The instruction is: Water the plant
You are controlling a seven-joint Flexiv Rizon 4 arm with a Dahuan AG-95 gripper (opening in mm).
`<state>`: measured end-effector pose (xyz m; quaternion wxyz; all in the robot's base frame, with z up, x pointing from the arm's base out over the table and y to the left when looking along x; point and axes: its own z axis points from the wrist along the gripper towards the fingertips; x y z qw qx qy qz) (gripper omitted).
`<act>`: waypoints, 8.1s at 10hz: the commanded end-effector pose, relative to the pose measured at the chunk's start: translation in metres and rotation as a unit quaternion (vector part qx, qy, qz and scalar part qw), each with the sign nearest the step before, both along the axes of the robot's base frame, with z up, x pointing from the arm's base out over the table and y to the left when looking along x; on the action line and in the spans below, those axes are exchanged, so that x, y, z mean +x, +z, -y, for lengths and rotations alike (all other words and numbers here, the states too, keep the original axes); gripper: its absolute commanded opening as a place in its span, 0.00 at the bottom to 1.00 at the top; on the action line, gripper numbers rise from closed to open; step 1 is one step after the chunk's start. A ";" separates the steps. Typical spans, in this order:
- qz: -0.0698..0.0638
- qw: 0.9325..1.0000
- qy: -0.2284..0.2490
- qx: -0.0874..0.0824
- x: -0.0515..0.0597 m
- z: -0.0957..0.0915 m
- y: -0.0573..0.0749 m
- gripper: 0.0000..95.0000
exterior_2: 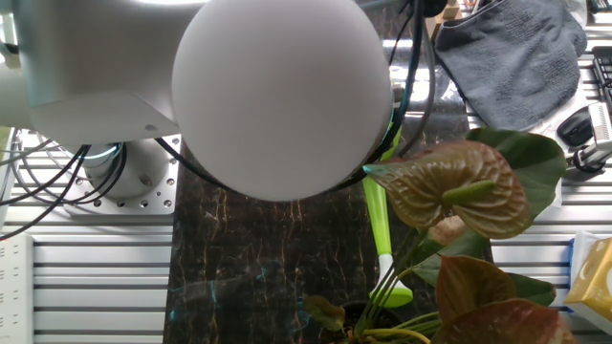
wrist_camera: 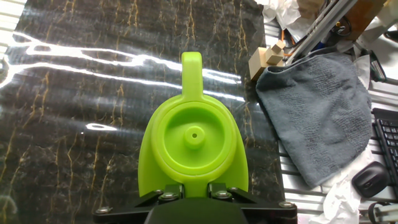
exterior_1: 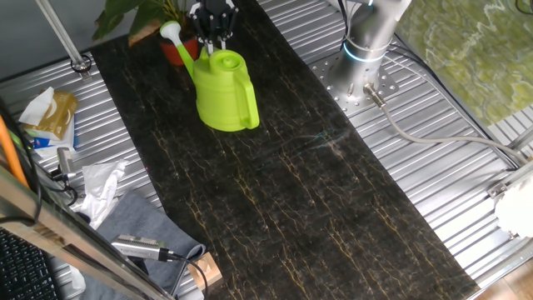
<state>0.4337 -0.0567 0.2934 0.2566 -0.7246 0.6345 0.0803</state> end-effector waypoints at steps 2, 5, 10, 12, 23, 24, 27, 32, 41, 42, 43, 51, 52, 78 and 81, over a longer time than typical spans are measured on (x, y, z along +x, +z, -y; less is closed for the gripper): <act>0.000 1.000 0.000 0.001 0.000 0.000 0.000 0.00; 0.000 1.000 0.000 0.007 0.000 0.000 0.000 0.00; 0.001 1.000 0.001 0.019 0.000 0.000 0.000 0.00; 0.002 1.000 0.001 0.022 0.000 0.000 0.000 0.00; 0.002 1.000 0.003 0.029 -0.001 0.005 0.003 0.00; 0.003 1.000 0.003 0.031 -0.001 0.005 0.003 0.00; 0.002 0.999 0.001 0.038 -0.001 0.005 0.003 0.00; 0.000 1.000 0.001 0.022 -0.002 0.007 0.003 0.00; 0.000 1.000 0.004 0.029 -0.004 0.017 0.004 0.00; 0.000 1.000 0.004 0.030 -0.005 0.017 0.004 0.00; 0.000 1.000 0.004 0.030 -0.005 0.018 0.004 0.00; 0.000 0.999 0.006 0.032 -0.006 0.020 0.004 0.00; 0.000 0.999 0.006 0.031 -0.006 0.020 0.004 0.00; -0.037 0.992 -0.050 -0.110 -0.004 0.014 -0.001 0.00; -0.036 0.993 -0.048 -0.104 -0.003 0.012 -0.002 0.00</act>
